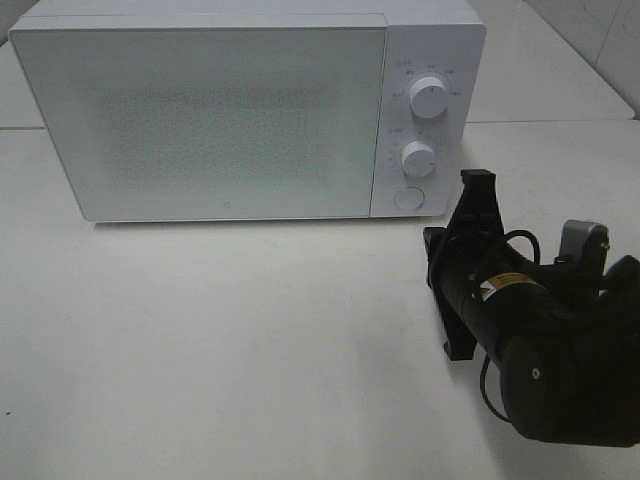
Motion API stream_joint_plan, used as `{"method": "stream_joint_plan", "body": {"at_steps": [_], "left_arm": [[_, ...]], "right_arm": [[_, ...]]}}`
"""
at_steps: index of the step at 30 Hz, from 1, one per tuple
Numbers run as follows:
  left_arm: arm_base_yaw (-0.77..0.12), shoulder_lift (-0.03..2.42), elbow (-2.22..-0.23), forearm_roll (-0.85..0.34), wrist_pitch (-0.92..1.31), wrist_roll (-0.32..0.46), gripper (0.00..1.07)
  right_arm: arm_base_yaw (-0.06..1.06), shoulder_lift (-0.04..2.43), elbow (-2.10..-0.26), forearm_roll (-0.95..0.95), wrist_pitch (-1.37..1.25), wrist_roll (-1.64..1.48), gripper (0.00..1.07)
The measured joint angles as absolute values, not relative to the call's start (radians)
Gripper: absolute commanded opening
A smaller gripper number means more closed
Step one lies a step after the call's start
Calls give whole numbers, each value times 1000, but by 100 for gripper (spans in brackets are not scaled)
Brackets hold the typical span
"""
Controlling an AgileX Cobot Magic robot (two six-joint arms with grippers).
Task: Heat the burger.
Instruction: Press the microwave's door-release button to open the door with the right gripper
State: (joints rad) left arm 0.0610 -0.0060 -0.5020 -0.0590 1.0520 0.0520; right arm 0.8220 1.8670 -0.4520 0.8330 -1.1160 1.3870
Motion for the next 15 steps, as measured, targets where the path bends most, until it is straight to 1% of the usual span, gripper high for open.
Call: {"method": "stream_joint_plan", "body": {"at_steps": [12, 15], "left_arm": [[61, -6, -502, -59, 1052, 52, 100], [61, -6, -502, -59, 1052, 52, 100]], "right_arm": [[673, 1954, -605, 715, -965, 1354, 0], [654, 1969, -625, 689, -945, 1354, 0]]}}
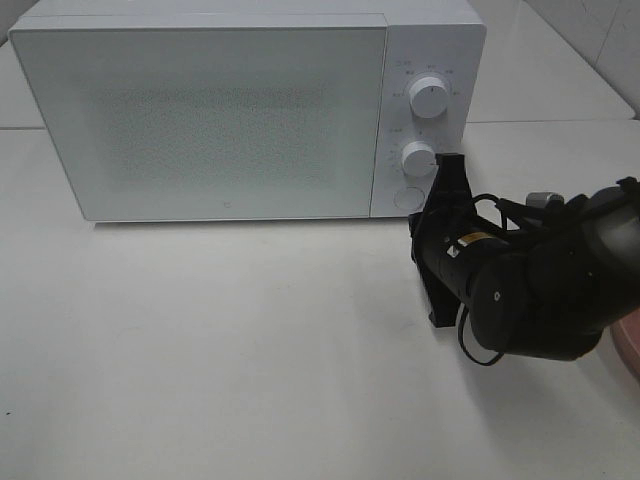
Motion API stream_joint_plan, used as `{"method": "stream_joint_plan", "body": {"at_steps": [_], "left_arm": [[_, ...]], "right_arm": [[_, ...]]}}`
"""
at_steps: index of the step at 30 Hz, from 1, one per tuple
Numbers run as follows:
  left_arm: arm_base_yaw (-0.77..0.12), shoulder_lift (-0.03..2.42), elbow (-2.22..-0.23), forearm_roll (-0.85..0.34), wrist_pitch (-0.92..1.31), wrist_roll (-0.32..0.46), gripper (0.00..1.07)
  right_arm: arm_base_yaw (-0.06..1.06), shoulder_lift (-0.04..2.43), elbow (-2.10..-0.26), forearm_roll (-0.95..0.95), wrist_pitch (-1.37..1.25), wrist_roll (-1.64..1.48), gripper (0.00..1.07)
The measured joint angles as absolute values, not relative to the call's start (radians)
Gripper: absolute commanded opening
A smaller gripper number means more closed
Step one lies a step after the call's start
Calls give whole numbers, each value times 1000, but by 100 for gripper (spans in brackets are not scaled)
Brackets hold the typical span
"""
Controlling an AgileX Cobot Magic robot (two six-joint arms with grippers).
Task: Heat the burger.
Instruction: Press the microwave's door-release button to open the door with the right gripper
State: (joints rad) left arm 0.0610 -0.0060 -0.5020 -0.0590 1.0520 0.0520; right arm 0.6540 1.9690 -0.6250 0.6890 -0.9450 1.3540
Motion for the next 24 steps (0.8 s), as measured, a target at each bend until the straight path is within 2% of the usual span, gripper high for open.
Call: {"method": "stream_joint_plan", "body": {"at_steps": [8, 24], "left_arm": [[61, -6, -502, -59, 1052, 52, 100], [61, -6, -502, -59, 1052, 52, 100]], "right_arm": [[572, 2023, -712, 576, -868, 1353, 0], [530, 2080, -803, 550, -862, 1310, 0]]}}
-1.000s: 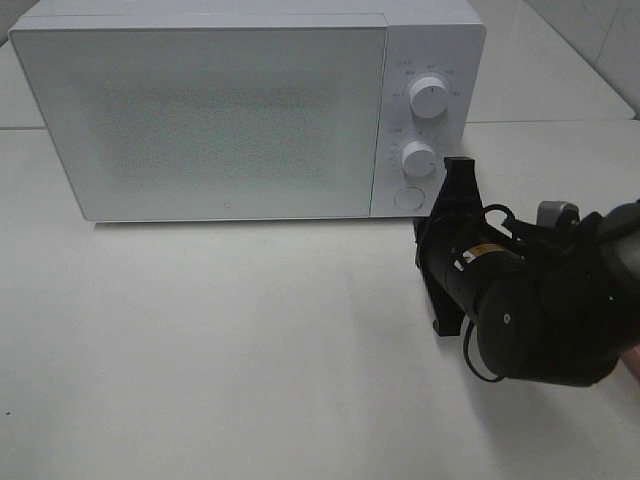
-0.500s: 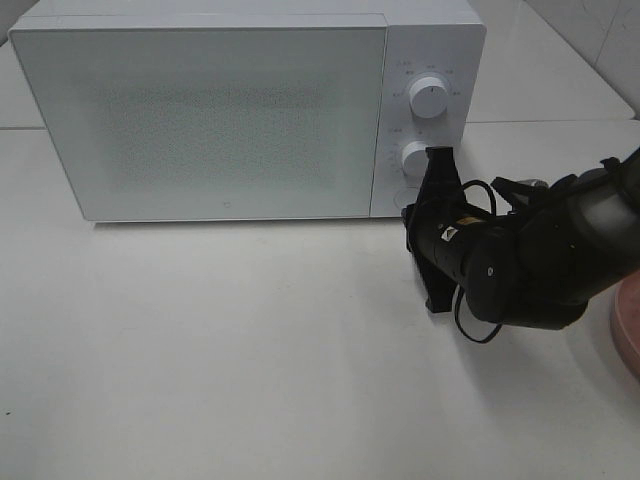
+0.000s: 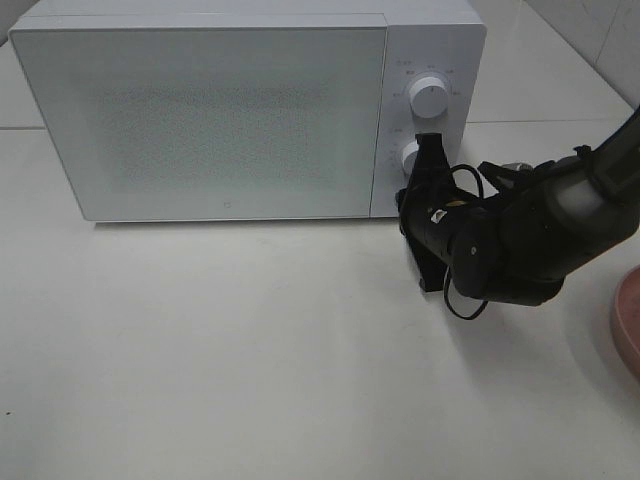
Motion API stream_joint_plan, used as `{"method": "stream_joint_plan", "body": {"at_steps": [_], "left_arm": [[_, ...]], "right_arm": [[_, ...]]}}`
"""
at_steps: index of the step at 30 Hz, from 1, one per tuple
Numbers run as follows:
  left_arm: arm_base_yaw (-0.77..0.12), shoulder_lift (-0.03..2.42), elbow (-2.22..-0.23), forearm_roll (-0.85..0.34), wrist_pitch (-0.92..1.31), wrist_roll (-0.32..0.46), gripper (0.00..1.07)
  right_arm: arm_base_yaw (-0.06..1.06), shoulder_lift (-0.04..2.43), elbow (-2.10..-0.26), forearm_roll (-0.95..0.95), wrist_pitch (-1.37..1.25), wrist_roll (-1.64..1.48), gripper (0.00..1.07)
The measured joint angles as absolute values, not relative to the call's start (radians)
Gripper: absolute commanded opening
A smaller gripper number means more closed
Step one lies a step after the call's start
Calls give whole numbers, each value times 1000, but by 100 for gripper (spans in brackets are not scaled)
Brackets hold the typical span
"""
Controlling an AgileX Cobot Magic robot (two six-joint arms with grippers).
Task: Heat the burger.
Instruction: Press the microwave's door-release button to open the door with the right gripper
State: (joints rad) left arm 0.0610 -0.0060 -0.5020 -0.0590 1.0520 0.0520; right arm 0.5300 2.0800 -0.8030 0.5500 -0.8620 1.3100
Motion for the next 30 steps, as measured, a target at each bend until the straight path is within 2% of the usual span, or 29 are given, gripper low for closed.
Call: {"method": "stream_joint_plan", "body": {"at_steps": [19, 30], "left_arm": [[61, -6, -502, -59, 1050, 52, 100], [61, -6, -502, -59, 1050, 52, 100]], "right_arm": [[502, 2093, -842, 546, -811, 1302, 0], [506, 2117, -847, 564, -865, 1309, 1]]}}
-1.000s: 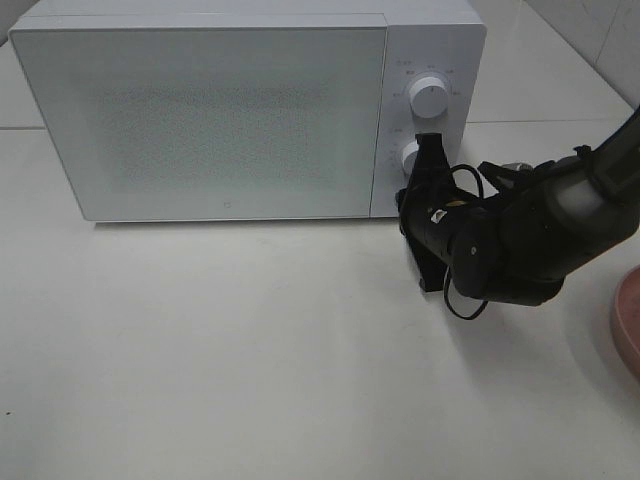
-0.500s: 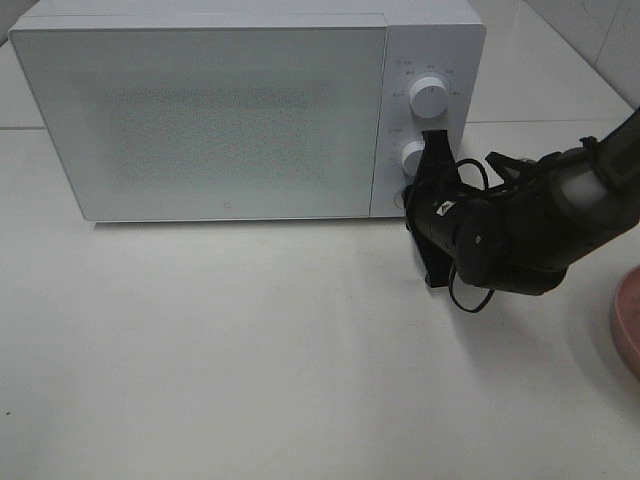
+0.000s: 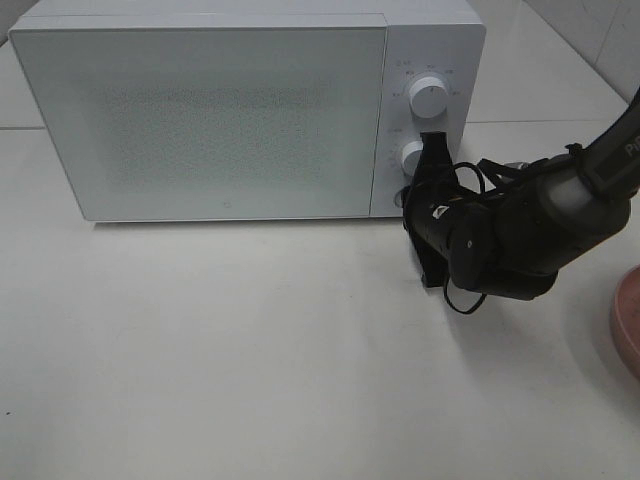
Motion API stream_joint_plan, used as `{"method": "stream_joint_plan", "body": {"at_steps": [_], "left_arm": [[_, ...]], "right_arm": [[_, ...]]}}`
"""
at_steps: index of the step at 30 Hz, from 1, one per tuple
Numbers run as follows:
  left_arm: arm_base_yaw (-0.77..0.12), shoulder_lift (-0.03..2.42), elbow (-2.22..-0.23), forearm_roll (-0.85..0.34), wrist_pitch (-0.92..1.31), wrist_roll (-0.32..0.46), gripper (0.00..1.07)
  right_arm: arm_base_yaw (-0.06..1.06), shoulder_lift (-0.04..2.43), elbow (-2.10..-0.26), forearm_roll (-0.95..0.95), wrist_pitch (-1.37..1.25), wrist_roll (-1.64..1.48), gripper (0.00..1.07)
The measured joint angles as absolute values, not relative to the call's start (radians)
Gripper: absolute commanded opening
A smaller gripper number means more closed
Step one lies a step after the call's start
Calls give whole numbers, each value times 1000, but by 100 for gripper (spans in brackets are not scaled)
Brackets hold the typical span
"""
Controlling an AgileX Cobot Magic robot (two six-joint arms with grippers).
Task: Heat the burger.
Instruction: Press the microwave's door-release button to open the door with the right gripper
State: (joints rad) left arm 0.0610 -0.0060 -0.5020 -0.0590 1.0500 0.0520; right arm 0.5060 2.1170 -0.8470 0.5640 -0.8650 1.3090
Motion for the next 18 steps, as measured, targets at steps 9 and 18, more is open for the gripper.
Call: {"method": "stream_joint_plan", "body": {"at_steps": [9, 18], "left_arm": [[61, -6, -502, -59, 1050, 52, 100], [61, -6, -502, -59, 1050, 52, 100]], "right_arm": [[513, 2160, -884, 578, -882, 1329, 1], [511, 2163, -893, 583, -892, 1326, 1]]}}
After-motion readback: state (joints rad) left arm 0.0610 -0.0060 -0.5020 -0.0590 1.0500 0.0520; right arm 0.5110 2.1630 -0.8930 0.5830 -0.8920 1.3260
